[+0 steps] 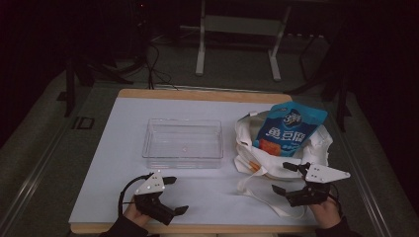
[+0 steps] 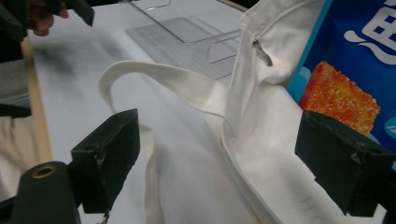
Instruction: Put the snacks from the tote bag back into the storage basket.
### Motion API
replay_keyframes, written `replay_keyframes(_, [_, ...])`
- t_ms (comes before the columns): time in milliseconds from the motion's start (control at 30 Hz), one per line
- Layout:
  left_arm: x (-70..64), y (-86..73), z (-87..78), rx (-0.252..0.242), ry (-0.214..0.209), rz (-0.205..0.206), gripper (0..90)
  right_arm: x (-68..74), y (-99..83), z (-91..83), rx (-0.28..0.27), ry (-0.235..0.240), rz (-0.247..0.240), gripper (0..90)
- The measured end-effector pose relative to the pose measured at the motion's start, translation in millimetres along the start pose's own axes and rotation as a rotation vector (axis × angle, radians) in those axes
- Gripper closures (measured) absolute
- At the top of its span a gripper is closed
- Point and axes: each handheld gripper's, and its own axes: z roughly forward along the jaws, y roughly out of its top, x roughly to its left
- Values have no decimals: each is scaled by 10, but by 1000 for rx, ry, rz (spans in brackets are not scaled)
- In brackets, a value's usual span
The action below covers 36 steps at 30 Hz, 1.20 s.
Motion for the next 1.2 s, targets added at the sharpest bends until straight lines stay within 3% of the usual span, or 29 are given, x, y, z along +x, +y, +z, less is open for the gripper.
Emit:
replay_keyframes(133, [-16, 24, 19, 18, -24, -7, 2, 1, 68, -74, 16, 36, -1, 132])
replay_keyframes(167, [-56, 87, 31, 35, -79, -72, 2, 1, 68, -74, 16, 36, -1, 131])
replay_keyframes(233, [-93, 147, 24, 30, -121, -107, 2, 6, 128, -128, 46, 97, -12, 133])
replay_keyframes(300, [-145, 214, 10, 24, -144, -89, 2, -5, 147, -141, 71, 165, -1, 134])
replay_keyframes(367, [-169, 281, 2, 23, -160, -61, 2, 4, 157, -154, 93, 184, -5, 135])
replay_keyframes(433, [-181, 342, 1, 2, -176, -34, 2, 18, 165, -172, 95, 167, -7, 135])
replay_keyframes(567, [-207, 481, 36, 1, -146, 9, 2, 32, 212, -215, 80, 170, -17, 132])
replay_keyframes(733, [-216, 666, 134, -8, -151, 58, 2, 29, 302, -290, 39, 164, -37, 129])
replay_keyframes(1100, [-112, 1044, 406, -30, -175, 115, 2, -142, 369, -481, -5, 138, -50, 138])
replay_keyframes(1200, [-72, 1154, 432, -67, -190, 108, 2, -193, 367, -547, -15, 126, -58, 143])
